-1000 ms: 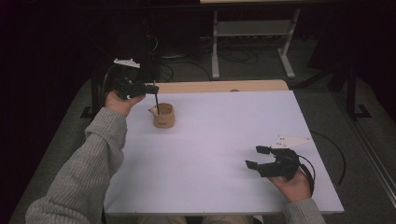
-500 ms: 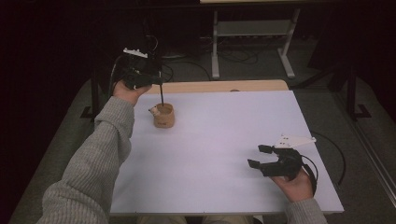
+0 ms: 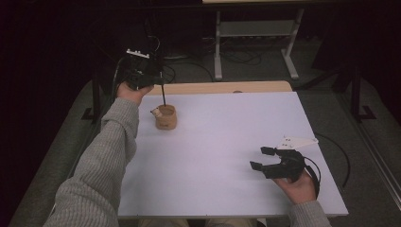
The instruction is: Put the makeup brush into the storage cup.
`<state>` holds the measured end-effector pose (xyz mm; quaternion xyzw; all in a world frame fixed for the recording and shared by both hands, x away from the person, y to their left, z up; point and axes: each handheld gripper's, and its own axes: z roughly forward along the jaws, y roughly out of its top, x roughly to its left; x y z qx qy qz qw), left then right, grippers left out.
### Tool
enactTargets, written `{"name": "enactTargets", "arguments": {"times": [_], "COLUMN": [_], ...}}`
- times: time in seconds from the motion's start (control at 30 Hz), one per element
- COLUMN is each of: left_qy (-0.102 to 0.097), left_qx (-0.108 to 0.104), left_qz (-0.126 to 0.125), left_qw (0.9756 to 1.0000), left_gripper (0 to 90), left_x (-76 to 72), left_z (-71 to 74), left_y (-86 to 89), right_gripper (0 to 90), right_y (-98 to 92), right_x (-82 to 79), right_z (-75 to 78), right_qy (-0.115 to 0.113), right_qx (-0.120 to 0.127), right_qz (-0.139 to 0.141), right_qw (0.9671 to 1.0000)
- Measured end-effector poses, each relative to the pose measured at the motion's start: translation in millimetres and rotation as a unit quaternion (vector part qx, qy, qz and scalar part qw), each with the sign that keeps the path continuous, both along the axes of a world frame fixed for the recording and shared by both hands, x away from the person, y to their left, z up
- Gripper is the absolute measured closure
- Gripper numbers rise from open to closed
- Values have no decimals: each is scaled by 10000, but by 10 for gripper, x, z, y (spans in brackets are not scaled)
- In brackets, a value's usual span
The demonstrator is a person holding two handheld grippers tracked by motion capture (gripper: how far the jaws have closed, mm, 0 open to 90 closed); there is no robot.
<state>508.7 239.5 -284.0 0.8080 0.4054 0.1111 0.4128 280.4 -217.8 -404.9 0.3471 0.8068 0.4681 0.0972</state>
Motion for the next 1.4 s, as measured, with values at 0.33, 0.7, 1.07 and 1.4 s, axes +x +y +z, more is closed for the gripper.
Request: {"name": "enactTargets", "arguments": {"times": [0.33,0.7,1.07,1.4], "left_qy": [-38,-25,95,290], "left_qx": [74,150,232,363], "left_qz": [63,24,15,-120], "left_qw": [9999,9999,9997,9988], "left_gripper": [859,858,856,855], "left_x": [-14,-8,24,49], "left_z": [-62,-100,-164,-260], "left_y": [-35,-70,-61,-113], "right_gripper": [259,261,260,272], "right_y": [-27,-37,-48,-53], "right_x": [0,-11,-7,-12], "right_z": [-9,2,3,-6], "right_qy": [-30,-57,-33,-30], "right_qx": [-24,-12,15,-49], "right_qz": [14,-12,-10,-10], "right_qw": [10000,10000,10000,10000]}}
